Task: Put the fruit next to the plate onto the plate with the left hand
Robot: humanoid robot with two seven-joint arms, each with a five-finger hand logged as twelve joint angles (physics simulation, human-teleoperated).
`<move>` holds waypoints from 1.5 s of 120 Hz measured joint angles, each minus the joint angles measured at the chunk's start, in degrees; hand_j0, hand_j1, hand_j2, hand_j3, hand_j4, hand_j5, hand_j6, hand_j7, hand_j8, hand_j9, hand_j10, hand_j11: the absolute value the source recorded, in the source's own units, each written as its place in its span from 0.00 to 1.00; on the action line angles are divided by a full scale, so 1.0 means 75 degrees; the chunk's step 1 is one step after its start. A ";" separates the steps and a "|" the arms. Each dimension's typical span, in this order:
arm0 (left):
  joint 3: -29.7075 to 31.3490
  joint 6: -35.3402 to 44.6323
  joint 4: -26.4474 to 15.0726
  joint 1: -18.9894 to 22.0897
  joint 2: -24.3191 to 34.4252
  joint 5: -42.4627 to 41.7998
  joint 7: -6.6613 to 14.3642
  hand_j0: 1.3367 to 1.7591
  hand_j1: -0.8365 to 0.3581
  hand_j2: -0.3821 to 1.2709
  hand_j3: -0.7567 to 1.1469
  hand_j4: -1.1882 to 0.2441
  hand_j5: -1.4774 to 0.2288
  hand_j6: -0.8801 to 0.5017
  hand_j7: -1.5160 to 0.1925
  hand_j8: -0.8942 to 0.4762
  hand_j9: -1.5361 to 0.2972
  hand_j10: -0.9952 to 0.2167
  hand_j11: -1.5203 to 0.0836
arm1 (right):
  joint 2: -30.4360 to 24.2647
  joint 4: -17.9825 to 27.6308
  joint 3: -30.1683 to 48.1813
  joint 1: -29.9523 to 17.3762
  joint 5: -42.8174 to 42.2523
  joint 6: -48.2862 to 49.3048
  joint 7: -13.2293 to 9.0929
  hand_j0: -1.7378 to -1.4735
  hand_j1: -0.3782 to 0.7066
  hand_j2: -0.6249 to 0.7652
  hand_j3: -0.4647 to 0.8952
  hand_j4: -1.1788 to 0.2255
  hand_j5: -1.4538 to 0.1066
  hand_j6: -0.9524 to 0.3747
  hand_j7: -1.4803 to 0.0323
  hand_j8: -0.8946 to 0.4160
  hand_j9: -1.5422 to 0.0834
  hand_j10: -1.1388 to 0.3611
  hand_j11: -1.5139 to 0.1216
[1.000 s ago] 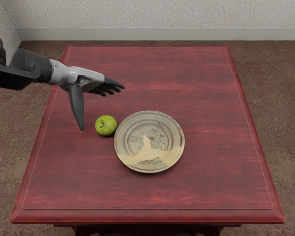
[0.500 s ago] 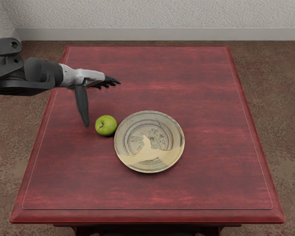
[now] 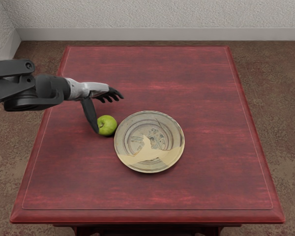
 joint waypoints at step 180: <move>0.0019 0.1200 -0.0385 0.0760 0.0163 0.1122 -0.0855 0.76 0.62 0.28 0.40 0.57 0.58 0.37 0.61 0.38 0.58 0.52 0.65 | 0.0000 0.0000 0.0000 0.0000 -0.0001 0.0000 0.0000 0.30 0.03 0.45 0.34 0.84 0.93 0.72 0.98 0.68 0.95 0.76 0.93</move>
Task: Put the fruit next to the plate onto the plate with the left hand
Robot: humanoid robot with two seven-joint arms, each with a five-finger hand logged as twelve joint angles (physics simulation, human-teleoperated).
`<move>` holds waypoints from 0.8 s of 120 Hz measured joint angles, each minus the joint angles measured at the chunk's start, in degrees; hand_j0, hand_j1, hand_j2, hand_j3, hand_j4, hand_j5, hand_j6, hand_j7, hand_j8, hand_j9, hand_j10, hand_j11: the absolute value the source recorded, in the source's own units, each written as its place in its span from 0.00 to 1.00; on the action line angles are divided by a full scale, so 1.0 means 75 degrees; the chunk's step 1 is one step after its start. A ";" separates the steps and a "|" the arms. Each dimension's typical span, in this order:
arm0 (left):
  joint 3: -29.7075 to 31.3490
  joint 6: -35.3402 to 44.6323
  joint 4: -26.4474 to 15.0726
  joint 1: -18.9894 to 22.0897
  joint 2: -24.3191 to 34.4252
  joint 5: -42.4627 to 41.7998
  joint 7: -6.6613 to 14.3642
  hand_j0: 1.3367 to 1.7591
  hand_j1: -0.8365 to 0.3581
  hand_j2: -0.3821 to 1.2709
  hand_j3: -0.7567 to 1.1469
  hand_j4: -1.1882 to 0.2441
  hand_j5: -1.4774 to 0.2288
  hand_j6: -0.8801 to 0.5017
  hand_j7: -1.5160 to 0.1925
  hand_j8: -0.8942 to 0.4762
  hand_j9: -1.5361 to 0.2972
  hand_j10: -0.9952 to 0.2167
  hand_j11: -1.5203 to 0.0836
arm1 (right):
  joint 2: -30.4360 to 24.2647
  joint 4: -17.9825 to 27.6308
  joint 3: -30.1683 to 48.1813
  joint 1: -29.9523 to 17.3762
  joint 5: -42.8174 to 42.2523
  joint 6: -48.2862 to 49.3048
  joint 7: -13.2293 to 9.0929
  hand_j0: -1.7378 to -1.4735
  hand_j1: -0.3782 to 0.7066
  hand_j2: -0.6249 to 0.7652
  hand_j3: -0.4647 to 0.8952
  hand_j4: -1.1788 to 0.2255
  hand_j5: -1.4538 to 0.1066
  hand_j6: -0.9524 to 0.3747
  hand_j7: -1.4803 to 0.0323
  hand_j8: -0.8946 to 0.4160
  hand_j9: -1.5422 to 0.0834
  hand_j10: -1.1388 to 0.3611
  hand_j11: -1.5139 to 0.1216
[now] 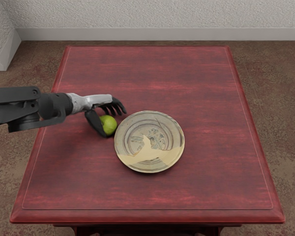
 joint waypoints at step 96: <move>-0.0006 0.0065 -0.0003 0.0130 0.0016 0.0258 -0.0013 0.75 0.52 0.32 0.40 0.47 0.46 0.31 0.48 0.36 0.45 0.40 0.50 | 0.0000 0.0000 0.0000 0.0000 0.0002 0.0000 0.0000 0.30 0.03 0.45 0.34 0.84 0.93 0.72 0.98 0.68 0.95 0.76 0.93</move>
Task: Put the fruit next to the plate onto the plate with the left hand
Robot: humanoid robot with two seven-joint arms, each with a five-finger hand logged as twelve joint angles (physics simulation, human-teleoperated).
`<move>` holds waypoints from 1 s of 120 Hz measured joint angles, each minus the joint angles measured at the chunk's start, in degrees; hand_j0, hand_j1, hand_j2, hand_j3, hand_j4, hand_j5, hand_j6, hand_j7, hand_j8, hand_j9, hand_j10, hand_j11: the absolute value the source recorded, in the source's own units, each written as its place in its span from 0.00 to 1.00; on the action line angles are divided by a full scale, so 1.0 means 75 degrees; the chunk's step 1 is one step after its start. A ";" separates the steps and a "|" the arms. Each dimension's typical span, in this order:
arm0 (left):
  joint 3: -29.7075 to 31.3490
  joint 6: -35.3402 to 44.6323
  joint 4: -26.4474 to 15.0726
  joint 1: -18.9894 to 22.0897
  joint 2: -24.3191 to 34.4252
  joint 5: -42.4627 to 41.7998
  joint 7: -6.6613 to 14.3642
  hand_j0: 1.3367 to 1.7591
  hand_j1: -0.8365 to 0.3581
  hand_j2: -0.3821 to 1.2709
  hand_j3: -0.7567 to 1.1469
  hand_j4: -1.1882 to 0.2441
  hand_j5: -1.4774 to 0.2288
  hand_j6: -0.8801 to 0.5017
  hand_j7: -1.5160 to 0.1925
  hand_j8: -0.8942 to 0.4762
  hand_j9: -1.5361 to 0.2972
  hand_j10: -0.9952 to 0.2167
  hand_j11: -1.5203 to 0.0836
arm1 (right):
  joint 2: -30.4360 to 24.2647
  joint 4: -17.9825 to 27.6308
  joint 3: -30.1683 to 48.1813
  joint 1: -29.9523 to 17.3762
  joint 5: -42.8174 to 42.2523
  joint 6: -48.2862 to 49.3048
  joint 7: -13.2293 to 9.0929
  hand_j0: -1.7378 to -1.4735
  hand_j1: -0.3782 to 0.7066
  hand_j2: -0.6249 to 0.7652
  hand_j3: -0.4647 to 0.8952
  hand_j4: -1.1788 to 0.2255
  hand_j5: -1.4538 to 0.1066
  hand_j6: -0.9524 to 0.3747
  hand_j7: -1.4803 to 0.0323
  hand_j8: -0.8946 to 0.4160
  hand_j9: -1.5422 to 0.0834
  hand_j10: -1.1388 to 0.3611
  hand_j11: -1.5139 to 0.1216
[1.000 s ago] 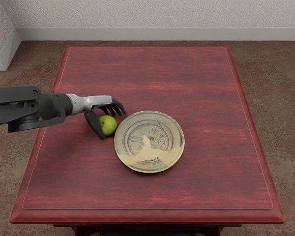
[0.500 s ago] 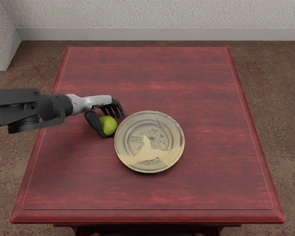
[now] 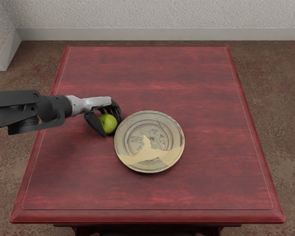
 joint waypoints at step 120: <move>-0.0007 -0.0053 -0.0772 -0.0847 0.0251 -0.0059 0.0093 0.76 0.51 0.43 0.40 0.43 0.43 0.26 0.45 0.34 0.43 0.35 0.48 | 0.0000 0.0000 0.0000 0.0000 -0.0001 0.0000 0.0000 0.30 0.03 0.45 0.34 0.84 0.93 0.72 0.98 0.68 0.95 0.76 0.93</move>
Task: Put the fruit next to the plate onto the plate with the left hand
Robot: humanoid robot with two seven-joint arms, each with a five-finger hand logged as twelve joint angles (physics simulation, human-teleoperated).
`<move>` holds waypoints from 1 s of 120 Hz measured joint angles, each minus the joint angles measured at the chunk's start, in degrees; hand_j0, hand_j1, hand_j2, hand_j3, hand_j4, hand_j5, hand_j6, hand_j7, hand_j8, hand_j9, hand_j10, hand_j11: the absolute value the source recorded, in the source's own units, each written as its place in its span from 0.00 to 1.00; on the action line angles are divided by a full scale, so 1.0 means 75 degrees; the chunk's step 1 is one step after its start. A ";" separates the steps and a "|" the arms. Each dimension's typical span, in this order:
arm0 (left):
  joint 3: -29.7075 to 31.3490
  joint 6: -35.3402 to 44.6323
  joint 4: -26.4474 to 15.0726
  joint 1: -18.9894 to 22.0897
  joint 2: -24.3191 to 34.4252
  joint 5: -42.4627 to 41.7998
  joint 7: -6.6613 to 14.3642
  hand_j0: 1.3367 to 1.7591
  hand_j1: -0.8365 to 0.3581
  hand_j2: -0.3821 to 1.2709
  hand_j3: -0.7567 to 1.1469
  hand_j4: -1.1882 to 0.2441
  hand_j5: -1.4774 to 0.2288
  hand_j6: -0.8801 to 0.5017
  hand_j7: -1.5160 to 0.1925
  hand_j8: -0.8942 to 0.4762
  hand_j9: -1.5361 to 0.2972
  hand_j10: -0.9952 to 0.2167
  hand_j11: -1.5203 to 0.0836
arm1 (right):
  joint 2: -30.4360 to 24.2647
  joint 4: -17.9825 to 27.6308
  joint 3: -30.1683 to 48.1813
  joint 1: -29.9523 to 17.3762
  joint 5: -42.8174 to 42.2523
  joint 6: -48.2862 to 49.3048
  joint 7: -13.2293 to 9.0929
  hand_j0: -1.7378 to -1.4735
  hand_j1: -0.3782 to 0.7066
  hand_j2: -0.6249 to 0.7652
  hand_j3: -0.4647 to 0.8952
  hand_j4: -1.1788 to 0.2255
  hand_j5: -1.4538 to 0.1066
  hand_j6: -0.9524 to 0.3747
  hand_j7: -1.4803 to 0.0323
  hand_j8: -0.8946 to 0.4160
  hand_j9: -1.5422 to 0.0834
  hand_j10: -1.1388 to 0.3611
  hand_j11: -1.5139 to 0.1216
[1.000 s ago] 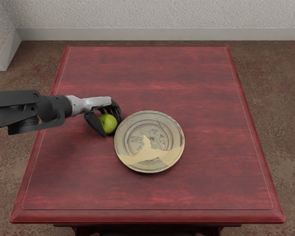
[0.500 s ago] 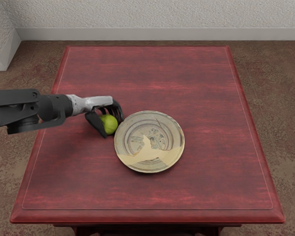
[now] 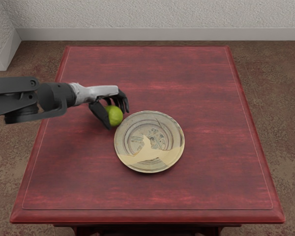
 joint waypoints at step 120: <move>-0.0142 -0.2019 -0.0458 -0.0728 0.0482 -0.1890 0.0152 0.76 0.93 0.25 0.40 0.78 0.81 0.59 0.83 0.61 0.79 0.76 0.89 | 0.0000 0.0000 0.0000 0.0000 0.0002 0.0000 0.0000 0.30 0.03 0.45 0.34 0.84 0.93 0.72 0.98 0.68 0.95 0.76 0.93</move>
